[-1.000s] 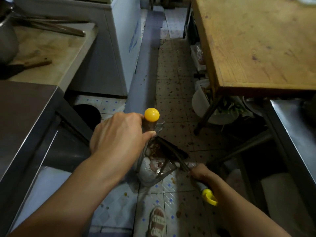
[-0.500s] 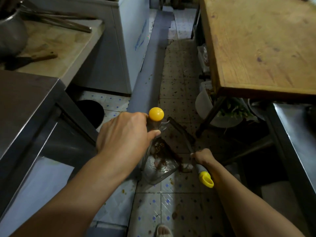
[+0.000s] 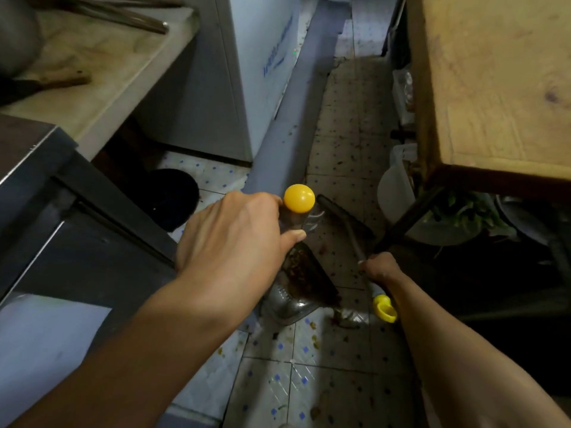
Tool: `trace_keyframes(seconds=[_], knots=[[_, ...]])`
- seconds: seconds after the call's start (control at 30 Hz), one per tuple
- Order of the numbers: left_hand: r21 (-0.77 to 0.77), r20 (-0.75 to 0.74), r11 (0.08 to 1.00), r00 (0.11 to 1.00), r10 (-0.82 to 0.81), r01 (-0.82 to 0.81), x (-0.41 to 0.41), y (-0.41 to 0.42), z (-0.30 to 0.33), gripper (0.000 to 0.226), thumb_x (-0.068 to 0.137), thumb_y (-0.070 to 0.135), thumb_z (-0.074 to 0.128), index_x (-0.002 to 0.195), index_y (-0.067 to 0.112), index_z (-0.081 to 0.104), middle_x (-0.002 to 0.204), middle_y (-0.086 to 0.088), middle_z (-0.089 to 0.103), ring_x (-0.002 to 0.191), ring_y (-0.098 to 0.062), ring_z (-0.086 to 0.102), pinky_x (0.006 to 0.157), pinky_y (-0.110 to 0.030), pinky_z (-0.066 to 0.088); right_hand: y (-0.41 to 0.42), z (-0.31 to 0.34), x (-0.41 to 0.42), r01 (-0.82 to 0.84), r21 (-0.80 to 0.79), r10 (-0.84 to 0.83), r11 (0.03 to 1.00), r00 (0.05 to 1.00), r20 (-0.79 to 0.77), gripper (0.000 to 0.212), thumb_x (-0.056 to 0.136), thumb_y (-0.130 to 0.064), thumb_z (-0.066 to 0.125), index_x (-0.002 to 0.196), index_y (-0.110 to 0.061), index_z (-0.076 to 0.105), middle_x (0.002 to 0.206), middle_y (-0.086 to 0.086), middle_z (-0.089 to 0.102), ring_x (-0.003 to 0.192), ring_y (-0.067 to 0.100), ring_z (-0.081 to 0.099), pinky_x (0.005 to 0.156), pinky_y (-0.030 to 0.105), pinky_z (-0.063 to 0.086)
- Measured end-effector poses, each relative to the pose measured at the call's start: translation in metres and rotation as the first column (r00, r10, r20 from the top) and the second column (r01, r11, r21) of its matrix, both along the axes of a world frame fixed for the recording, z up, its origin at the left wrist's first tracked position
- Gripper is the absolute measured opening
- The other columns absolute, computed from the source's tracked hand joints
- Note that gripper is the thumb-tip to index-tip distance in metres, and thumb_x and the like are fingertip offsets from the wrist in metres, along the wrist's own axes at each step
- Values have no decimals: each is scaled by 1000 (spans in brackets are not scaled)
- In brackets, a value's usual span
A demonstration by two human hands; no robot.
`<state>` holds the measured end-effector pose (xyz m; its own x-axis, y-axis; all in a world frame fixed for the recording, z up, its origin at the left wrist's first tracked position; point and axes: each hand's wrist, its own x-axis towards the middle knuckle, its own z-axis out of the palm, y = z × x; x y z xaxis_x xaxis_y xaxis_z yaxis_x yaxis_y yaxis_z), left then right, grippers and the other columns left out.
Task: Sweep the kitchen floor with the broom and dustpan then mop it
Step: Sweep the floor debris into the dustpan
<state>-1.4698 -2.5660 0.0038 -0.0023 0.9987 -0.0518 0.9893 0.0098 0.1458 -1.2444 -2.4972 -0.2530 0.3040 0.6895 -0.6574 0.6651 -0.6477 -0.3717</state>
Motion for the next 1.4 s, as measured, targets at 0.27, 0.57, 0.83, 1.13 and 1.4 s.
trace_keyframes(seconds=[0.27, 0.57, 0.83, 1.13, 1.4], knots=[[-47, -11, 999, 1000, 6, -6, -4, -10, 6, 33, 84, 61, 53, 91, 29, 56, 65, 7, 34, 72, -17, 40, 61, -29, 34, -39, 17, -8, -152, -135, 148, 979, 988, -36, 39, 95, -22, 55, 117, 9, 60, 99, 11, 54, 88, 19, 49, 63, 20, 37], [-68, 3, 997, 1000, -23, 23, -27, -59, 25, 36, 84, 60, 52, 100, 28, 59, 79, 2, 47, 92, -25, 59, 65, -29, 35, -116, 68, -20, -173, -204, 152, 964, 982, -114, 38, 90, -18, 61, 122, 3, 59, 121, 16, 62, 65, 10, 47, 61, 18, 40], [-90, 0, 996, 1000, -30, 30, -47, -84, 41, 37, 84, 61, 52, 100, 29, 59, 77, 2, 45, 90, -24, 59, 64, -29, 35, -132, 117, -25, -295, -119, 293, 948, 956, -36, 23, 99, -27, 47, 99, -14, 67, 103, 5, 51, 96, 15, 46, 74, 21, 33], [-87, 7, 996, 1000, -13, 13, -33, -50, 30, 36, 85, 60, 53, 101, 28, 59, 80, 3, 46, 80, -20, 51, 63, -29, 36, -64, 77, -19, -24, 19, 25, 1000, 998, -54, 33, 94, -20, 57, 115, 4, 65, 120, 19, 62, 93, 25, 56, 87, 34, 46], [-105, 34, 994, 999, 7, -3, -21, -19, 13, 30, 85, 60, 52, 86, 30, 49, 68, 9, 39, 73, -16, 45, 61, -29, 36, -25, 38, -14, -31, -13, 30, 999, 997, -66, 34, 97, -20, 53, 114, 7, 63, 123, 20, 60, 115, 33, 55, 92, 32, 42]])
